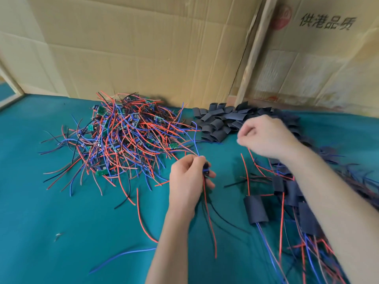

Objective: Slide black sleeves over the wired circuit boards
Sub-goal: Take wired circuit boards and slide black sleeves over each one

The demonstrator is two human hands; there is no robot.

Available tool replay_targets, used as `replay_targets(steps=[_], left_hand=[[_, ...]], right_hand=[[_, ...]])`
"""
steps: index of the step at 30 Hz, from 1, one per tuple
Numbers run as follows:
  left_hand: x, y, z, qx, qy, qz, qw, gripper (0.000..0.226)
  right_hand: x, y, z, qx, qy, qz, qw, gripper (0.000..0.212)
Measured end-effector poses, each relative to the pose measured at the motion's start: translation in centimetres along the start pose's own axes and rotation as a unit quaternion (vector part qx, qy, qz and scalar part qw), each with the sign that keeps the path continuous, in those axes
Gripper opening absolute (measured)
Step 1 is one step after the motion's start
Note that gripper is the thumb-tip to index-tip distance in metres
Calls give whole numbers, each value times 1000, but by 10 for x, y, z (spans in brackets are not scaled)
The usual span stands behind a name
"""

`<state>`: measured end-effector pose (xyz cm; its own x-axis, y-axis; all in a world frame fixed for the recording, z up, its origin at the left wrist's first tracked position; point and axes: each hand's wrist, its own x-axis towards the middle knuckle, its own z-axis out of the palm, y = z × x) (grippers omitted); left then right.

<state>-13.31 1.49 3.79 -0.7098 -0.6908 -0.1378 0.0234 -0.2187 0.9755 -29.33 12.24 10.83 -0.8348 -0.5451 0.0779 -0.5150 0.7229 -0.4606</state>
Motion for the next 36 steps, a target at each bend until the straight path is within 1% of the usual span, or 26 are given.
replay_targets(steps=[1,2,4,6,8,12,14,16,18,20,23,26,29,33,36], left_hand=[[0,-1,1,14,-5,5,1000,26],[0,-2,2,27,-8,9,1000,29],[0,-4,3,47,-14,16,999,34],[0,-6,3,63,-17,22,998,35],[1,-8,2,78,-19,37,996,33],[3,-10,3,93,-15,56,994,24],[4,-11,2,92,-9,56,994,20],[4,-12,1,95,-4,54,994,18],[5,-12,1,95,0,50,994,19],[5,-13,2,96,0,44,994,19],[6,-14,1,73,3,40,997,16],[7,-15,0,76,-2,48,996,18],[8,-16,0,96,-12,67,993,22],[9,-17,2,95,-17,85,992,20],[8,-18,2,94,-23,96,991,23]], right_hand=[[13,-1,12,-19,-13,6,1000,7],[23,-1,26,-35,-22,6,999,14],[37,-1,52,-44,-21,8,999,36],[44,-2,73,-14,7,21,1000,50],[49,-1,86,43,44,46,997,53],[55,3,93,108,74,71,989,50],[57,6,92,125,79,79,986,43],[58,8,92,106,83,63,989,31],[55,7,92,85,101,49,990,23],[51,6,89,86,131,53,986,21],[39,0,74,85,178,66,978,26],[13,-6,50,88,211,48,972,20],[-24,-10,31,81,176,13,981,18],[-58,-20,28,135,97,-43,985,15],[-65,-25,30,193,65,-54,978,9]])
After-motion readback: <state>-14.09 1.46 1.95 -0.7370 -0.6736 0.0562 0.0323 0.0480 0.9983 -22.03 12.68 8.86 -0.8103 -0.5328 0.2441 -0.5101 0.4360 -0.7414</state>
